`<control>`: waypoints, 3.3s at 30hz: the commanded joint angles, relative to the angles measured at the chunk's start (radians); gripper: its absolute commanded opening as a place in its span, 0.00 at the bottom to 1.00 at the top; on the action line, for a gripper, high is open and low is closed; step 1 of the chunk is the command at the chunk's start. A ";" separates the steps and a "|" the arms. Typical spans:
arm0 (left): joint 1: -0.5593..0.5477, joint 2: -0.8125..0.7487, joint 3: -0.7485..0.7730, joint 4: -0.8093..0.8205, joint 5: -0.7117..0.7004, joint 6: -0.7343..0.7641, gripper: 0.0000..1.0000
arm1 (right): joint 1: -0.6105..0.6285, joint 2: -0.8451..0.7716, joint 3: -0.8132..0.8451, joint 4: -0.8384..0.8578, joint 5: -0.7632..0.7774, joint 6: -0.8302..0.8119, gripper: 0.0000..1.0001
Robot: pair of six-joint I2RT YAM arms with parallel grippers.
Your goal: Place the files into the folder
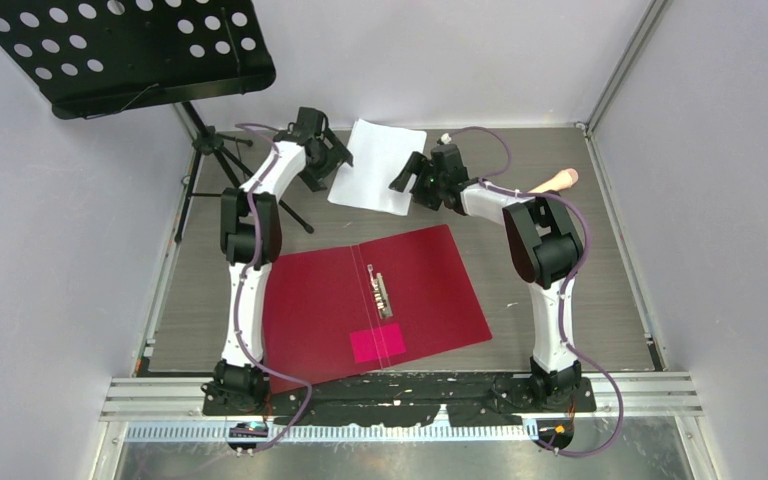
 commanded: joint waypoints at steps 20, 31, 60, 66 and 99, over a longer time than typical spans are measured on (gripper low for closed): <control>-0.088 -0.023 -0.042 -0.135 0.053 -0.163 0.76 | -0.025 -0.046 0.041 -0.062 0.016 -0.074 0.88; -0.089 -0.043 -0.031 -0.125 0.059 -0.060 0.74 | -0.089 -0.085 0.117 -0.133 0.074 -0.169 0.90; -0.112 0.042 0.077 -0.143 0.086 -0.155 0.73 | -0.082 0.173 0.328 -0.332 -0.057 -0.186 0.94; -0.118 0.052 0.082 -0.143 0.103 -0.158 0.72 | -0.059 0.194 0.369 -0.346 -0.120 -0.182 0.94; -0.134 -0.025 -0.016 -0.109 0.196 -0.036 0.42 | -0.045 0.221 0.429 -0.291 -0.261 -0.091 0.37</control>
